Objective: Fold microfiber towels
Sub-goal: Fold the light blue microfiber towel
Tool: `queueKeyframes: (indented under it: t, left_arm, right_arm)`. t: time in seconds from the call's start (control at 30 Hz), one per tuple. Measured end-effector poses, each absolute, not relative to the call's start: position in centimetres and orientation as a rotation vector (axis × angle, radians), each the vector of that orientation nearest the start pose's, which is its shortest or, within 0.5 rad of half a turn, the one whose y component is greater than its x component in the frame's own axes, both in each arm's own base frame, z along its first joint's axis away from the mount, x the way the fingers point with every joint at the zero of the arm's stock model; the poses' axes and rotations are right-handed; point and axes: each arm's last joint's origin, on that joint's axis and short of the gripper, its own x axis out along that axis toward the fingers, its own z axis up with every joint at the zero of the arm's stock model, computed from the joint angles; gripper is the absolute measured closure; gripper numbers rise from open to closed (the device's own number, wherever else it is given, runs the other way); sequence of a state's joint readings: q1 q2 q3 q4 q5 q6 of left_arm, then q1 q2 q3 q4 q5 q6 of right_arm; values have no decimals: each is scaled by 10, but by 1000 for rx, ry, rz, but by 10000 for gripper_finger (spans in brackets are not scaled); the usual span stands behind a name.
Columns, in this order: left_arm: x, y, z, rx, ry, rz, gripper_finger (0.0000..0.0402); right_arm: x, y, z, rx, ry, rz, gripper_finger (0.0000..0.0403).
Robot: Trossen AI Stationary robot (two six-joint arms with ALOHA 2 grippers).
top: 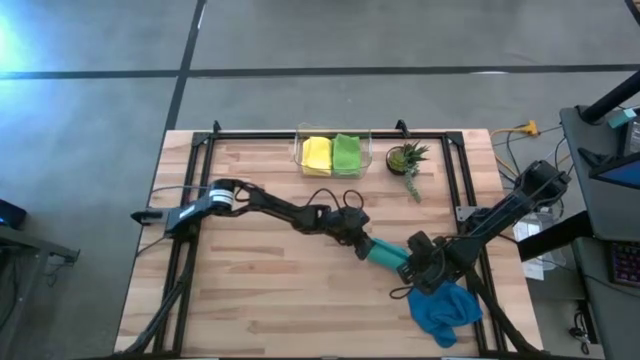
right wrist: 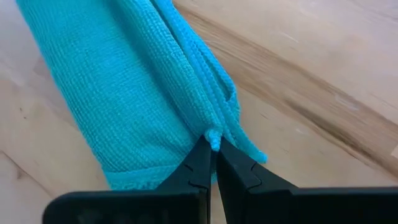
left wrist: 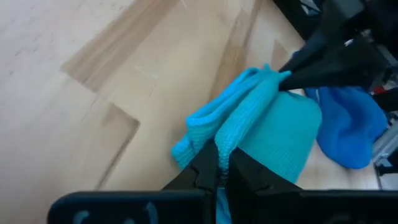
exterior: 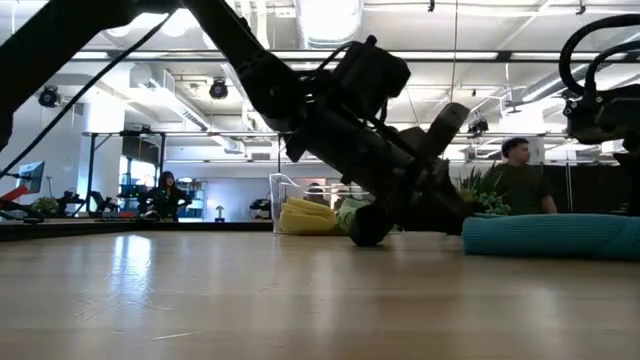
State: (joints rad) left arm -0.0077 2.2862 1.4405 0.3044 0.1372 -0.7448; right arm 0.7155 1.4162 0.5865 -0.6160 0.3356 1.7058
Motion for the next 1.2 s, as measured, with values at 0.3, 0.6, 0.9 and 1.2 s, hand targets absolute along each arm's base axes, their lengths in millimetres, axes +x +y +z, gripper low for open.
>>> queueKeyframes:
  t: [0.3, 0.6, 0.9, 1.2]
  left_arm:
    - [484, -6, 117, -635, 573, 11, 401]
    - [482, 10, 162, -347, 437, -52, 297]
    - [482, -5, 162, -299, 448, -222, 154]
    - [483, -13, 158, -176, 436, -243, 144]
  right_arm:
    - [157, 124, 128, 734, 1065, -734, 394]
    - [156, 123, 126, 717, 1064, -721, 394]
    - [157, 123, 126, 715, 1059, -718, 394]
    - [157, 123, 126, 711, 1044, -713, 394]
